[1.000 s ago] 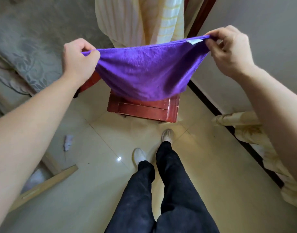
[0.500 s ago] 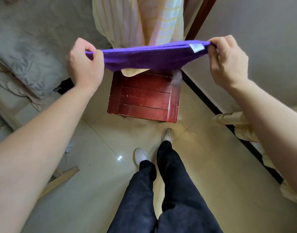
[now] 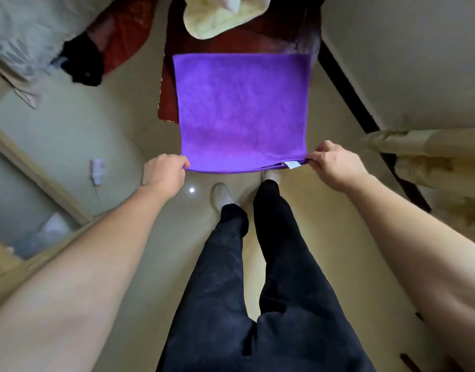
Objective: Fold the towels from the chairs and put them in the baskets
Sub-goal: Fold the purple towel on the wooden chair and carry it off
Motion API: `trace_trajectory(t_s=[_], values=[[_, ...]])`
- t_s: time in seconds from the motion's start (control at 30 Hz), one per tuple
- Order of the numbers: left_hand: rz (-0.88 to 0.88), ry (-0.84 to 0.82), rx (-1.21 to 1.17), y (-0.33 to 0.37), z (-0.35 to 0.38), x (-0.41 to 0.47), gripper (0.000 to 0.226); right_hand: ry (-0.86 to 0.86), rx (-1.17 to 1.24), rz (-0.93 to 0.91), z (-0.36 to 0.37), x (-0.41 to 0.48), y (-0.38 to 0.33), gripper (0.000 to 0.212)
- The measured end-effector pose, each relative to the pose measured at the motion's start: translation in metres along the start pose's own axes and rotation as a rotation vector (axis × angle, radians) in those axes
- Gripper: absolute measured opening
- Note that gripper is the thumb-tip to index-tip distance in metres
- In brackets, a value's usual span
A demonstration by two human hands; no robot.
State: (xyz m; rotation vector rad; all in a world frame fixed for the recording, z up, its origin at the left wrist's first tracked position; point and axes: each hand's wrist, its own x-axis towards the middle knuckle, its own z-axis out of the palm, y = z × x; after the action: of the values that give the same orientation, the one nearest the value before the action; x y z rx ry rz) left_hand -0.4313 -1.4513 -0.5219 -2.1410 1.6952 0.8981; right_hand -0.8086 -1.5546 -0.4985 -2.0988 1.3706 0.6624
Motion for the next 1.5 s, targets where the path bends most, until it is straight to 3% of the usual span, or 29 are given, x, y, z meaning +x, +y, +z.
trace_trajectory(t_s=[0.2, 0.43, 0.6, 0.8, 1.07, 1.23, 1.3, 1.37, 1.43, 1.5], values=[[-0.171, -0.048, -0.147, 0.008, -0.007, 0.013, 0.021, -0.006, 0.105, 0.050, -0.002, 0.021, 0.005, 0.031], [-0.466, 0.224, -0.907, 0.012, -0.055, 0.103, 0.025, 0.278, 0.574, 0.302, -0.055, 0.106, 0.017, 0.025], [-0.452, 0.266, -1.044, 0.015, -0.078, 0.178, 0.017, 0.326, 0.687, 0.345, -0.068, 0.178, 0.034, 0.024], [-0.476, 0.360, -0.991, 0.008, -0.066, 0.234, 0.011, 0.360, 0.664, 0.332, -0.060, 0.232, 0.043, 0.025], [-0.501, 0.480, -0.908, 0.010, -0.046, 0.238, 0.025, 0.437, 0.615, 0.356, -0.045, 0.238, 0.034, 0.037], [-0.280, 0.610, -0.311, 0.032, -0.050, 0.192, 0.046, 0.343, 0.705, 0.542, -0.042, 0.204, 0.013, 0.052], [0.017, 0.454, -0.148, 0.053, -0.045, 0.176, 0.061, 0.257, 0.691, 0.578, -0.033, 0.190, 0.003, 0.061], [0.287, 0.179, 0.078, 0.069, -0.033, 0.175, 0.091, 0.170, 0.630, 0.580, -0.025, 0.180, -0.002, 0.068], [0.378, 0.006, 0.217, 0.083, -0.026, 0.184, 0.117, 0.076, 0.591, 0.570, -0.020, 0.176, -0.002, 0.068], [0.384, -0.057, 0.242, 0.095, -0.022, 0.195, 0.130, -0.016, 0.627, 0.552, -0.015, 0.174, 0.002, 0.059]])
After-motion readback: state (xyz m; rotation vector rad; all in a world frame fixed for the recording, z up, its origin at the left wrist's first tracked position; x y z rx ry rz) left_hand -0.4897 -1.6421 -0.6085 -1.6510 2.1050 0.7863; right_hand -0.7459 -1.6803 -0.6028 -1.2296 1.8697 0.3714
